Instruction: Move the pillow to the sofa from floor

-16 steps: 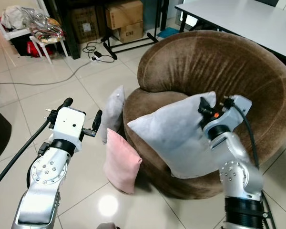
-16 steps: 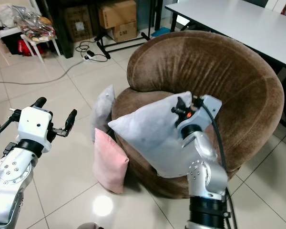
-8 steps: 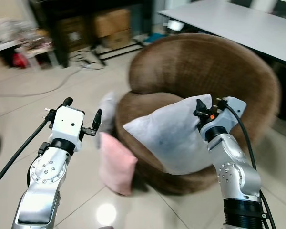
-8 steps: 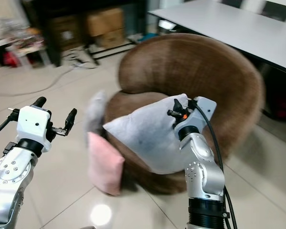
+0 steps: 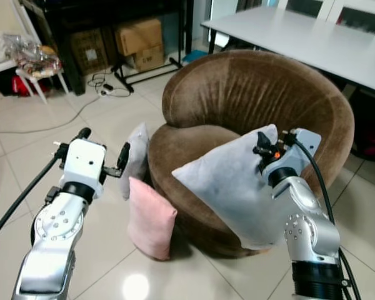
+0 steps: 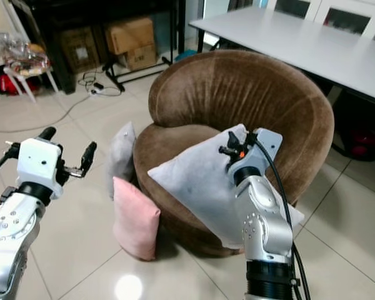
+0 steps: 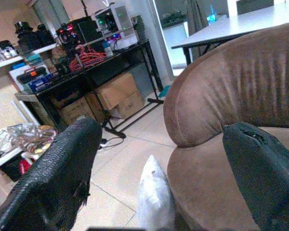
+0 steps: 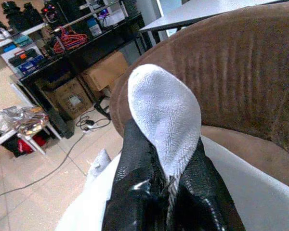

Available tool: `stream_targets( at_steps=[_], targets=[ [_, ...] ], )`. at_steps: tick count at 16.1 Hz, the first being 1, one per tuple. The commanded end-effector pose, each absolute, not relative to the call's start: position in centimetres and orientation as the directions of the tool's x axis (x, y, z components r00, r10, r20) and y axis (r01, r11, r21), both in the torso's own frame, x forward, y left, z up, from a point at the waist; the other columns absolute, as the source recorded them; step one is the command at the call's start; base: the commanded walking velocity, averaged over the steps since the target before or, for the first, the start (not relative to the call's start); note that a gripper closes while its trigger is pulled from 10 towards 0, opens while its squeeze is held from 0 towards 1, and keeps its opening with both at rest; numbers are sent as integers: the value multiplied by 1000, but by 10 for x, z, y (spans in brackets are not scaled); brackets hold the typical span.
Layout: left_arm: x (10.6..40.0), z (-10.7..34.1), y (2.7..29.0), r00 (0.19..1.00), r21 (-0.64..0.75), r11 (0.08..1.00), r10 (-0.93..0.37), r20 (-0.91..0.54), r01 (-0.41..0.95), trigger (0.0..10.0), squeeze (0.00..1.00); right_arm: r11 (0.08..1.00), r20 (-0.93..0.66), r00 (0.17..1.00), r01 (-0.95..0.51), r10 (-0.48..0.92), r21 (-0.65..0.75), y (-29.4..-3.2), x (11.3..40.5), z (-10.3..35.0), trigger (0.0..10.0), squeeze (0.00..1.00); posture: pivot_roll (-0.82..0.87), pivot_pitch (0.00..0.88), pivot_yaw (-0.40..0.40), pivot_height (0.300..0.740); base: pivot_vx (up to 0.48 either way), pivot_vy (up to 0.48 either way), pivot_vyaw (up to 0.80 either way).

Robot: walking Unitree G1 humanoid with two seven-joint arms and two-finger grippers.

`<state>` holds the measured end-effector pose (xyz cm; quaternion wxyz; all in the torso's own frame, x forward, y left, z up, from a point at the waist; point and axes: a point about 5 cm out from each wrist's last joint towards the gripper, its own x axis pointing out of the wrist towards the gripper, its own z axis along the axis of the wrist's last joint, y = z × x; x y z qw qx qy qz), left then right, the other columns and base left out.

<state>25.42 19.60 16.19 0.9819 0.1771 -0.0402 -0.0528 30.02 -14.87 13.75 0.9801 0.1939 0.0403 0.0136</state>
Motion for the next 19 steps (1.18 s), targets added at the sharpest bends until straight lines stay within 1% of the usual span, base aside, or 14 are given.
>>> stream_targets(
  at_steps=[1,3,6,7,10,16,19],
  targets=[
    [257,163,195,990,357,928,-132,59,102,10000,0,926,-35,998,-26,42,378,-149,303,144,10000,0,7,0,5,740,266,0,0],
    [258,163,195,989,357,928,-135,62,104,10000,0,927,-58,998,-10,34,374,-149,304,141,10000,0,6,0,8,740,279,0,0],
    [258,163,195,989,360,927,-137,61,107,10000,0,916,-77,997,3,30,401,-151,303,137,10000,0,9,0,9,740,301,0,-800],
    [258,162,196,989,363,926,-134,57,105,10000,0,924,-74,997,11,19,383,-153,303,136,10000,0,9,0,10,740,300,0,-800],
    [257,161,197,990,365,925,-132,52,104,10000,0,928,-79,997,29,0,372,-156,303,133,10000,0,8,0,14,740,300,0,0],
    [257,160,196,989,363,925,-136,49,109,10000,0,927,-85,996,25,7,375,-156,303,132,10000,0,10,0,7,740,301,0,0],
    [258,160,196,990,361,927,-132,56,103,10000,0,925,-60,998,-3,28,381,-155,303,135,10000,0,11,0,5,740,304,0,-721]
  ],
)
